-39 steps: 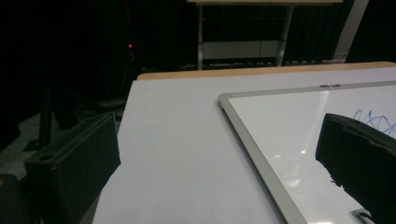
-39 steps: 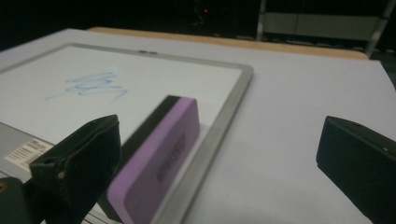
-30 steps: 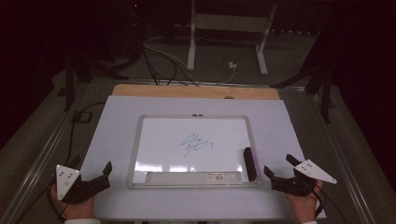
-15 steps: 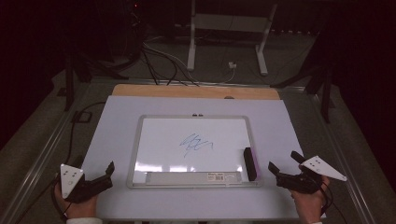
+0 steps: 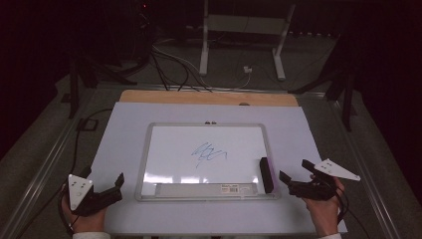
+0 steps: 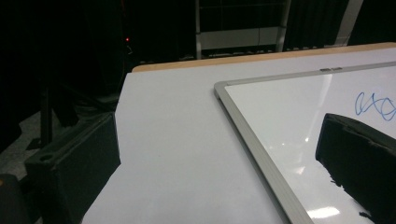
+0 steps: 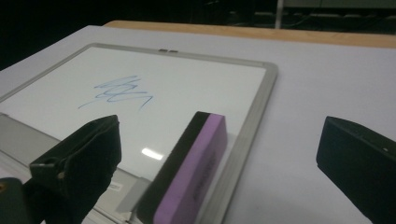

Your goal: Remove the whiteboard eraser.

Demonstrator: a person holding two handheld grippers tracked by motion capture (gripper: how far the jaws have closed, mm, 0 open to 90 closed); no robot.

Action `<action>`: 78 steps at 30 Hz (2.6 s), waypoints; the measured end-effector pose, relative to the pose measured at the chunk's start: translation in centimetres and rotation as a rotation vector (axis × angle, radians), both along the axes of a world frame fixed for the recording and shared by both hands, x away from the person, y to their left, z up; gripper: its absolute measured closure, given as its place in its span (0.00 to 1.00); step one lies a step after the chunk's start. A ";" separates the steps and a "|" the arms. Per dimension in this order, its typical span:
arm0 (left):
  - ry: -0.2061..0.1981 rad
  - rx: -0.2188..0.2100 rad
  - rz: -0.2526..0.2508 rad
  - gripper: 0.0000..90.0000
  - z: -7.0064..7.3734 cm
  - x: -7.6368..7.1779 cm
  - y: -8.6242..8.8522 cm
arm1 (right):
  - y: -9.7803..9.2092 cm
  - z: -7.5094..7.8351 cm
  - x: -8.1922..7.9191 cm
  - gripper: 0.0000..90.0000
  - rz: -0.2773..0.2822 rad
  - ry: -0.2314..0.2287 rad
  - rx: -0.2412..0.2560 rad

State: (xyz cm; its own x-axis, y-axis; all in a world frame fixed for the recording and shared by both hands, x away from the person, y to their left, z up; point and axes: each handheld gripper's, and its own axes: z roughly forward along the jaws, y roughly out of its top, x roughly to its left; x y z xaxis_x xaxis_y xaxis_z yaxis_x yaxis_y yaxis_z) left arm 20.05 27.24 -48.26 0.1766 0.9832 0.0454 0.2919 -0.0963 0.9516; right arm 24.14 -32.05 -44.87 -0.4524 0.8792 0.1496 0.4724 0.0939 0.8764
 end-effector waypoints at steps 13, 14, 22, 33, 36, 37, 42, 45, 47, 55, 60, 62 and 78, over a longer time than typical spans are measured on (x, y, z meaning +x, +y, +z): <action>0.004 -0.003 0.002 0.01 -0.1 0.0 0.0 | 2.1 -0.5 1.5 0.08 0.063 0.146 -0.012; 0.004 -0.003 0.002 0.01 -0.1 0.0 0.0 | 2.3 -0.6 1.6 0.09 0.070 0.157 -0.016; 0.006 -0.001 0.003 0.01 -0.1 0.1 0.0 | 3.1 -0.8 2.3 0.37 0.071 0.204 -0.054; 0.005 0.009 0.003 0.01 -0.1 0.1 -0.1 | 2.7 -2.4 3.0 0.60 0.049 0.302 -0.065; 0.007 0.011 0.002 0.01 -0.1 0.1 -0.2 | 2.8 -2.4 3.0 0.60 0.052 0.309 -0.064; 0.007 0.011 0.002 0.01 -0.1 0.1 -0.2 | 2.8 -2.4 3.0 0.59 0.051 0.313 -0.065; 0.006 0.012 0.003 0.01 -0.1 0.1 -0.2 | 3.0 -2.8 3.3 0.53 0.063 0.357 -0.034; 0.006 0.012 0.004 0.01 -0.1 0.1 -0.2 | 3.3 -3.0 3.4 0.50 0.070 0.370 -0.028; 0.005 0.014 0.005 0.01 -0.1 0.1 -0.1 | 3.6 -3.2 3.6 0.48 0.079 0.378 -0.024; 0.003 0.014 0.005 0.01 -0.1 0.1 -0.1 | 3.9 -3.8 3.9 0.41 0.080 0.433 -0.016; -0.001 0.015 0.008 0.01 0.0 0.0 -0.1 | 4.5 -4.7 4.1 0.40 0.083 0.471 -0.073; -0.003 0.014 0.011 0.01 0.0 0.0 0.0 | 4.5 -4.7 4.2 0.45 0.082 0.472 -0.067; -0.002 0.016 0.024 0.01 0.0 -0.1 0.0 | 4.1 -2.4 4.1 0.46 0.055 0.359 -0.045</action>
State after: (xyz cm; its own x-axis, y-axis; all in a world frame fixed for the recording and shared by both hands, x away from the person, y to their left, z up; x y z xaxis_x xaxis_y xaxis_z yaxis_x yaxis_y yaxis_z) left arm 19.97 27.25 -48.22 0.1527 0.9863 0.0619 0.2923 -0.1049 0.9506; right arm 28.28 -27.94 -47.24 -0.4244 0.8645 0.2695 0.7426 0.1619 0.6499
